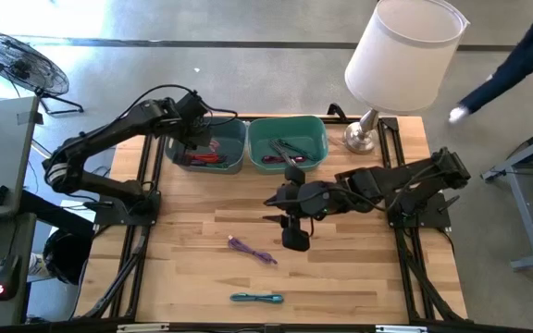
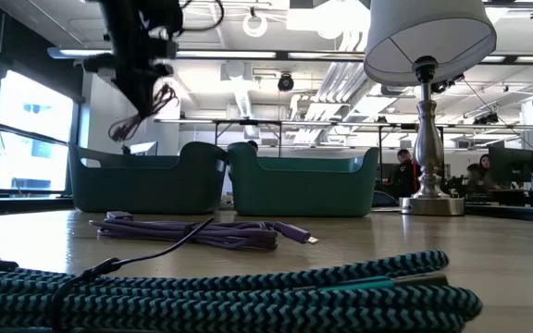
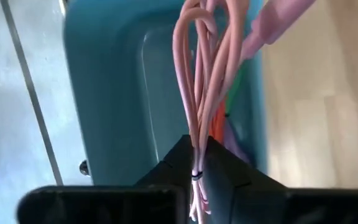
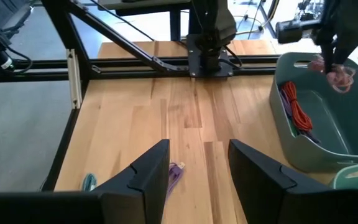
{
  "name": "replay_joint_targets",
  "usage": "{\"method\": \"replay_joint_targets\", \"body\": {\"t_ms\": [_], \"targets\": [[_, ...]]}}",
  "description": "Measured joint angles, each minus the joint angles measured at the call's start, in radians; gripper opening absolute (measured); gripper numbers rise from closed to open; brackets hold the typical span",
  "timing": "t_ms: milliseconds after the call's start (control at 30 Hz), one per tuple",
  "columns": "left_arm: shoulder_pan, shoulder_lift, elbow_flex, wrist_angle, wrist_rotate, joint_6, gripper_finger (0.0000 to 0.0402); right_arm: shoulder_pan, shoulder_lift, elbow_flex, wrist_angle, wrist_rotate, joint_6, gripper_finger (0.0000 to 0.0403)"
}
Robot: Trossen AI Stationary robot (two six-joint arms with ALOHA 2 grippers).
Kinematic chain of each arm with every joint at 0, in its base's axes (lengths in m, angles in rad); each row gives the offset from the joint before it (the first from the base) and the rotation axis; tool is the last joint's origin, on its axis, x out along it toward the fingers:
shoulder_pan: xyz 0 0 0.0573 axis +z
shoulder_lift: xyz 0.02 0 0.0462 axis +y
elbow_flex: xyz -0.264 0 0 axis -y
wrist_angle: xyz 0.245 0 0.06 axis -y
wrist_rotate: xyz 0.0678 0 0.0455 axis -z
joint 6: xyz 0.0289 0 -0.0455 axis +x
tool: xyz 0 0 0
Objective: Pick & Place USB Port
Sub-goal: Put the pink charger cable into the blue bin, then put the purple charger cable into the blue bin
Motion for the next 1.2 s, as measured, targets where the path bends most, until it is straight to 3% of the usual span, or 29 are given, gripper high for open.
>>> {"method": "replay_joint_targets", "body": {"t_ms": [200,467,633,800,933,1000,1200], "targets": [[0.042,0.025,-0.101,0.113,-0.056,0.009,0.0106,-0.004,0.0,0.0,0.0,-0.01,0.003,0.0156],[0.04,0.033,-0.121,0.12,-0.064,-0.005,0.0204,-0.004,0.0,0.0,0.0,-0.017,0.017,0.0156],[0.039,0.033,-0.121,-0.051,0.126,-0.068,0.022,-0.005,0.0,0.0,-0.059,-0.056,0.103,0.0156],[0.039,0.027,-0.121,-0.279,0.501,-0.069,0.0204,-0.017,0.004,0.0,-0.183,-0.136,0.259,0.0156],[0.02,-0.016,-0.121,-0.421,0.758,-0.017,0.0186,-0.016,0.033,0.0,-0.203,-0.189,0.293,0.0156],[-0.016,-0.054,-0.121,-0.445,0.814,-0.012,0.0179,-0.016,0.057,0.0,-0.191,-0.227,0.297,0.0156],[-0.155,-0.222,-0.121,-0.44,0.83,-0.131,0.0174,-0.022,0.119,0.0,-0.113,-0.342,0.328,0.0156]]}}
